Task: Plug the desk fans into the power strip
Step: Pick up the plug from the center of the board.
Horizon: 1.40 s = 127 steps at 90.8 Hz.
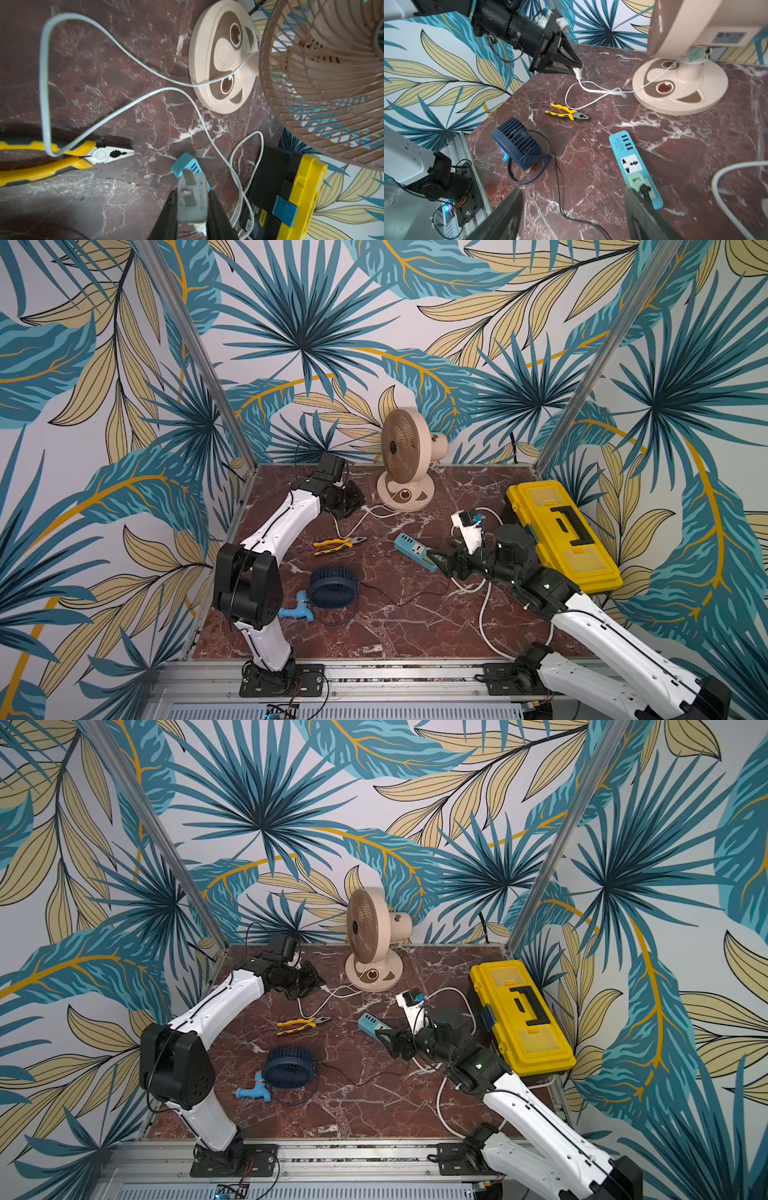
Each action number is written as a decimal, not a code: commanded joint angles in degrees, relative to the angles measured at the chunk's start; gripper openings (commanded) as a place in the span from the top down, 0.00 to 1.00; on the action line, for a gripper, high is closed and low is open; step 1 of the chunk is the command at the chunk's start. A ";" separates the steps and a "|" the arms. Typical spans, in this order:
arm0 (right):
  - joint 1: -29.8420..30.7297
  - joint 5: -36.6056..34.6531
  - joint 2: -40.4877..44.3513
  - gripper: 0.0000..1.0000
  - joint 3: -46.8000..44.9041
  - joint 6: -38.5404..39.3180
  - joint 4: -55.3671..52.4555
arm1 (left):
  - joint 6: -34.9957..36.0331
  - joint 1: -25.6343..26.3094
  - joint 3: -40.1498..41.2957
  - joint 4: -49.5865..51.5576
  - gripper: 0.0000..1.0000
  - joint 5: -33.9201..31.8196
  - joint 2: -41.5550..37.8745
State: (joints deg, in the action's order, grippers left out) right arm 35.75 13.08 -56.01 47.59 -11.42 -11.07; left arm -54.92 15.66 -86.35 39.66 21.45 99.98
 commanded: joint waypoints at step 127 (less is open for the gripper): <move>14.46 -22.99 -43.98 0.56 30.34 28.26 0.19 | -5.50 -0.90 -2.89 17.95 1.00 16.33 -5.72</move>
State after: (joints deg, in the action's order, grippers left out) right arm 49.93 -9.26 -98.76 77.08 16.19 -13.10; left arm -60.93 14.94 -88.44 57.30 37.12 96.92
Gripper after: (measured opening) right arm 0.456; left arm 0.245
